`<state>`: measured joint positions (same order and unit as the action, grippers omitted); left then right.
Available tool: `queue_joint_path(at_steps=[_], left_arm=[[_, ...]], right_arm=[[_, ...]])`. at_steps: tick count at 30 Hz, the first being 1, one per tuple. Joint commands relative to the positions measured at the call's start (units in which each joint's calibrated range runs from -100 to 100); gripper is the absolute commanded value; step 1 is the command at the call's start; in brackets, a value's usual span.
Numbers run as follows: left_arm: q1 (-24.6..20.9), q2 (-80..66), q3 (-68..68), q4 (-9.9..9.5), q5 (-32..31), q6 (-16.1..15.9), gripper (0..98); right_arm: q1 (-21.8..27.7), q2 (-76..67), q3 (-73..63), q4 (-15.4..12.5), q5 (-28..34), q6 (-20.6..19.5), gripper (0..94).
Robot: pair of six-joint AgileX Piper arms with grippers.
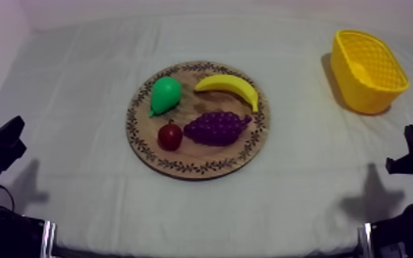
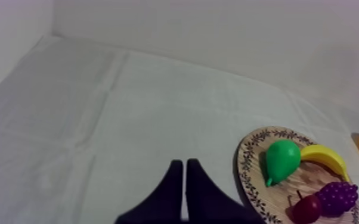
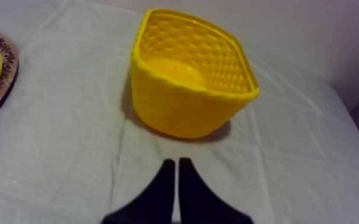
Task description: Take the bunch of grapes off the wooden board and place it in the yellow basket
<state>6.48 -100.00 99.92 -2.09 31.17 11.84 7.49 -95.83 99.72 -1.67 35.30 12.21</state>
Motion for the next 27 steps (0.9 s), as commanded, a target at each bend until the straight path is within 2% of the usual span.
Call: queue_joint_path(at_steps=[1,22,27], left_arm=[[0.00,0.00,-0.03,-0.03,-0.05,0.00,0.1],[0.00,0.00,-0.03,-0.03,-0.05,0.00,0.1],[0.00,0.00,-0.03,-0.03,-0.05,0.00,0.1]], right_arm=[[0.01,-0.01,-0.05,-0.01,-0.06,-0.02,0.4],[0.01,-0.01,-0.05,-0.01,-0.06,-0.17,0.4],[0.01,-0.01,0.04,-0.11,0.00,-3.33,0.5]])
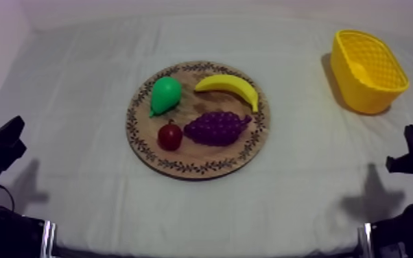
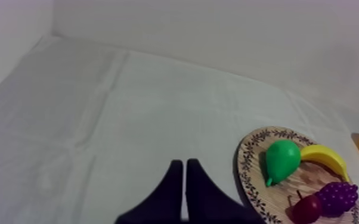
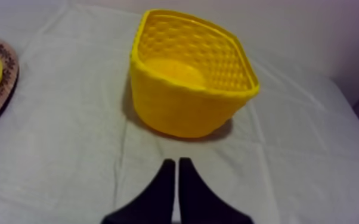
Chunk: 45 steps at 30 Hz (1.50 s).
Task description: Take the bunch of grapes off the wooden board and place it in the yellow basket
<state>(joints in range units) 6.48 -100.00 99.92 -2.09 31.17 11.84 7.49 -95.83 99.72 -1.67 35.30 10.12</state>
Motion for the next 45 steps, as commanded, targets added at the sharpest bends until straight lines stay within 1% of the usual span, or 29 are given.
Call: queue_joint_path(at_steps=[1,8,13,17,20,27,33,38,45], left_arm=[[0.00,0.00,-0.03,-0.03,-0.05,0.00,0.1],[0.00,0.00,-0.03,-0.03,-0.05,-0.01,0.1],[0.00,0.00,-0.03,-0.03,-0.05,-0.01,0.1],[0.00,0.00,-0.03,-0.03,-0.05,-0.01,0.1],[0.00,0.00,-0.03,-0.03,-0.05,-0.03,0.1],[0.00,0.00,-0.03,-0.03,-0.05,-0.02,0.1],[0.00,0.00,-0.03,-0.03,-0.05,0.00,0.1],[0.00,0.00,-0.03,-0.03,-0.05,0.00,0.1],[0.00,0.00,-0.03,-0.03,-0.05,0.00,0.1]], right_arm=[[0.01,-0.01,0.05,-0.21,-0.02,-1.44,0.5],[0.26,-0.01,0.06,-1.43,-0.54,0.93,0.4],[-1.00,1.95,-0.49,-1.14,1.95,1.91,0.4],[-1.92,6.29,-4.07,-1.03,2.75,2.18,0.4],[-3.51,10.99,-9.31,-0.58,3.75,1.72,0.4],[-8.14,24.48,-24.56,1.73,6.03,0.43,0.4],[-12.63,36.61,-36.69,4.48,7.25,-1.33,0.4],[-15.58,46.07,-46.80,4.67,10.34,-0.91,0.4],[-21.84,57.96,-60.48,4.92,17.87,-0.71,0.4]])
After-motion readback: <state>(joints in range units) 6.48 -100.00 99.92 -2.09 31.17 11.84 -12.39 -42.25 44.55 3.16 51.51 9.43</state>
